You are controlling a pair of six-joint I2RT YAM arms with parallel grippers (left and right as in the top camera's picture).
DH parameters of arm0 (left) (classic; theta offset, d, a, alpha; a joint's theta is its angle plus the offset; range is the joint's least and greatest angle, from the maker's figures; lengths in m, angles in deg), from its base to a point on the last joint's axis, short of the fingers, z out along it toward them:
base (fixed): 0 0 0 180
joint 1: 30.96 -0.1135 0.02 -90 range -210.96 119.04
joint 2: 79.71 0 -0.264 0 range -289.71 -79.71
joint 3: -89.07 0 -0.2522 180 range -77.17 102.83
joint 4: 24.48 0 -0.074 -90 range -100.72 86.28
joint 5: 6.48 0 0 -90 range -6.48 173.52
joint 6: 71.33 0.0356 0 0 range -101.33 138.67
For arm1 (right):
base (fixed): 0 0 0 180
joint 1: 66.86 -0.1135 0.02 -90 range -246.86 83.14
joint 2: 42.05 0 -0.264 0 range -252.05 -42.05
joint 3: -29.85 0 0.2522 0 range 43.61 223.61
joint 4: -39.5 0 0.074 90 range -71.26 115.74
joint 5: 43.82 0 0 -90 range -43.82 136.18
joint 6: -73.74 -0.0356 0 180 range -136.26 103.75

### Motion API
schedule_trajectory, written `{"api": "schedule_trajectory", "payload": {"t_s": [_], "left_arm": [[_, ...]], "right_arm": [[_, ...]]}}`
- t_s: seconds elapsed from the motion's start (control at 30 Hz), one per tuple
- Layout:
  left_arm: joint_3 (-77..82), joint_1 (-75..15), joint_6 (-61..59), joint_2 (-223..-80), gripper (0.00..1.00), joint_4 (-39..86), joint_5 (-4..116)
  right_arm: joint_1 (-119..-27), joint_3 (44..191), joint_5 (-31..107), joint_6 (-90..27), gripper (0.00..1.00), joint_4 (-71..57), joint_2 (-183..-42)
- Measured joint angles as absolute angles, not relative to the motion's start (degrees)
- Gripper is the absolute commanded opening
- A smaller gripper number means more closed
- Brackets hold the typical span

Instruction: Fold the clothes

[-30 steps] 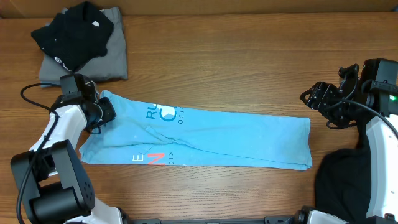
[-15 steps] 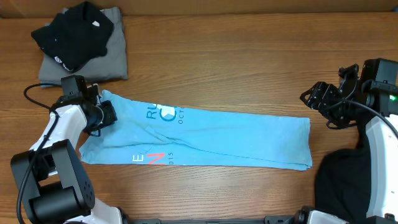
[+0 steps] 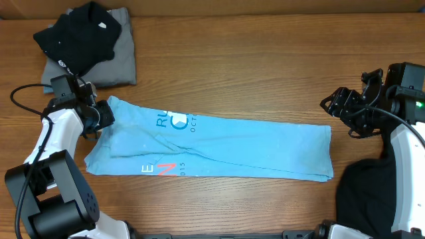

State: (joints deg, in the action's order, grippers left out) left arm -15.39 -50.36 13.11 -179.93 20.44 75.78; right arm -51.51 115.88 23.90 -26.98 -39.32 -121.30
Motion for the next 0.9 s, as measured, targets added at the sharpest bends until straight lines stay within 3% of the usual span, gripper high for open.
{"api": "schedule_trajectory", "payload": {"t_s": [0.3,0.63,0.9], "left_arm": [[-18.13,-50.36,13.11,-179.93,0.3,20.57,75.8],[-18.58,-50.36,13.18,-179.93,0.05,20.77,75.8],[-19.59,-50.34,13.29,-179.93,0.04,22.65,75.8]], "right_arm": [[-51.51,115.88,23.9,-26.98,0.75,-39.16,-121.3],[-51.51,115.88,23.9,-26.95,0.75,-39.16,-121.3],[-51.51,115.88,23.9,-27.0,0.75,-38.97,-121.3]]}}
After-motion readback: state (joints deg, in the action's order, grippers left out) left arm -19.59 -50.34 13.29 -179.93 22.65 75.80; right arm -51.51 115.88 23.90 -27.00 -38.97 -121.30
